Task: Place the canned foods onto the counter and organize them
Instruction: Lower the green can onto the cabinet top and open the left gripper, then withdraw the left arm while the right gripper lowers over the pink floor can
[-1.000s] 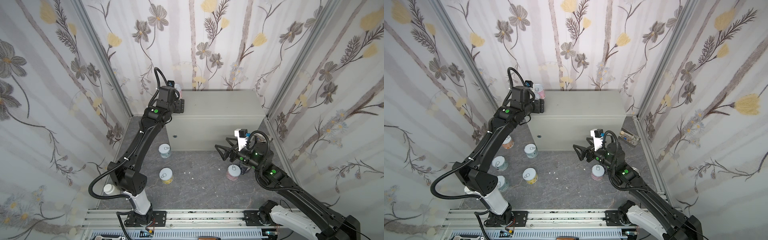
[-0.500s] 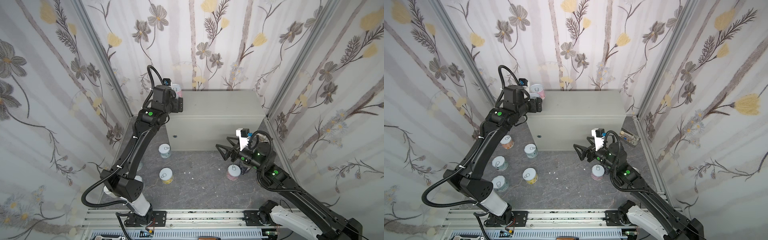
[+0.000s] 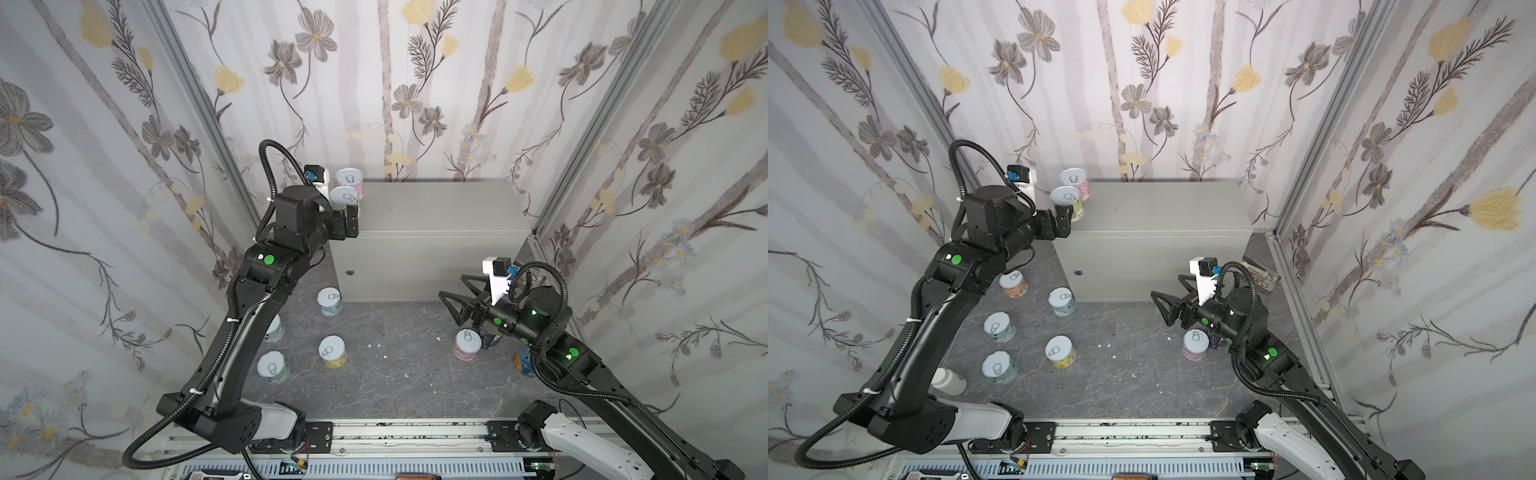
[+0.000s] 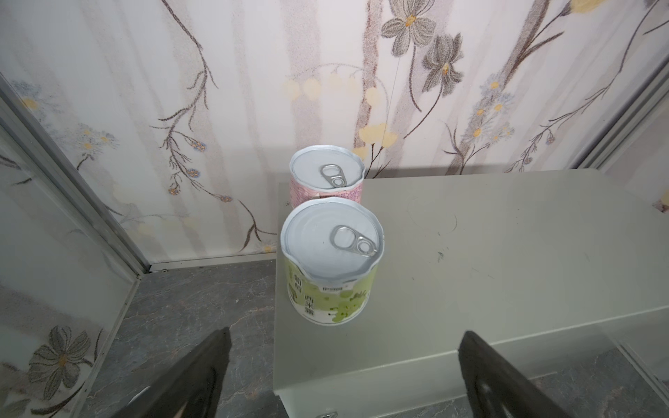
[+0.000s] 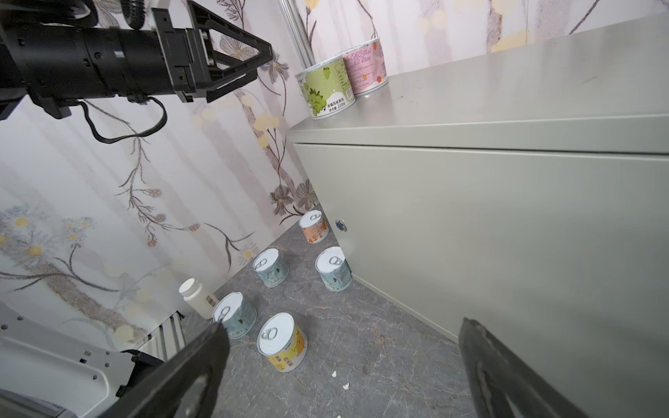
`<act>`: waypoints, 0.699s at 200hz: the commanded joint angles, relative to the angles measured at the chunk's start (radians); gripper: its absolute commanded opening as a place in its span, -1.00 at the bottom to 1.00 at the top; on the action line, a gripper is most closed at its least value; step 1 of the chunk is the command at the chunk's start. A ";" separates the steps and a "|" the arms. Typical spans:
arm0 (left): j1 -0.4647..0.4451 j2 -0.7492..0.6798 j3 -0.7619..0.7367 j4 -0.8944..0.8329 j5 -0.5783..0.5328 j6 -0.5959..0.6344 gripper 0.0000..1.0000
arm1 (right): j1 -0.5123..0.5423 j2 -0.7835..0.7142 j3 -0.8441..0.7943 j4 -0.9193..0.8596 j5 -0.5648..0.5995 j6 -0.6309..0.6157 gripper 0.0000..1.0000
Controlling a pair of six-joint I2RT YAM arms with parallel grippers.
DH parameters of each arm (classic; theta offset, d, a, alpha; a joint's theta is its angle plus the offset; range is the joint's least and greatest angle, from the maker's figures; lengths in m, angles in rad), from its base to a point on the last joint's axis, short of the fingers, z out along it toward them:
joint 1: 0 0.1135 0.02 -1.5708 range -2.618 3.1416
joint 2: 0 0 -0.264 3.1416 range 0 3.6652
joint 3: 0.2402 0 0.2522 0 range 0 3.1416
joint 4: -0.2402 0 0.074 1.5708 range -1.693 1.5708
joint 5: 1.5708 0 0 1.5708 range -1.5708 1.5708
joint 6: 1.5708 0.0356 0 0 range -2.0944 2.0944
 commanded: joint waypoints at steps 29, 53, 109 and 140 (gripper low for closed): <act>-0.109 -0.199 -0.247 0.064 -0.024 -0.062 1.00 | 0.054 -0.046 -0.034 -0.143 0.107 0.014 0.99; -0.190 -0.275 -0.380 0.097 -0.061 -0.097 1.00 | 0.078 -0.057 -0.082 -0.178 0.159 0.030 0.99; -0.331 -0.392 -0.723 0.255 -0.109 -0.184 1.00 | 0.116 -0.050 -0.221 -0.212 0.305 0.122 0.99; -0.383 -0.399 -0.842 0.342 -0.118 -0.223 1.00 | 0.134 0.000 -0.284 -0.223 0.416 0.208 0.99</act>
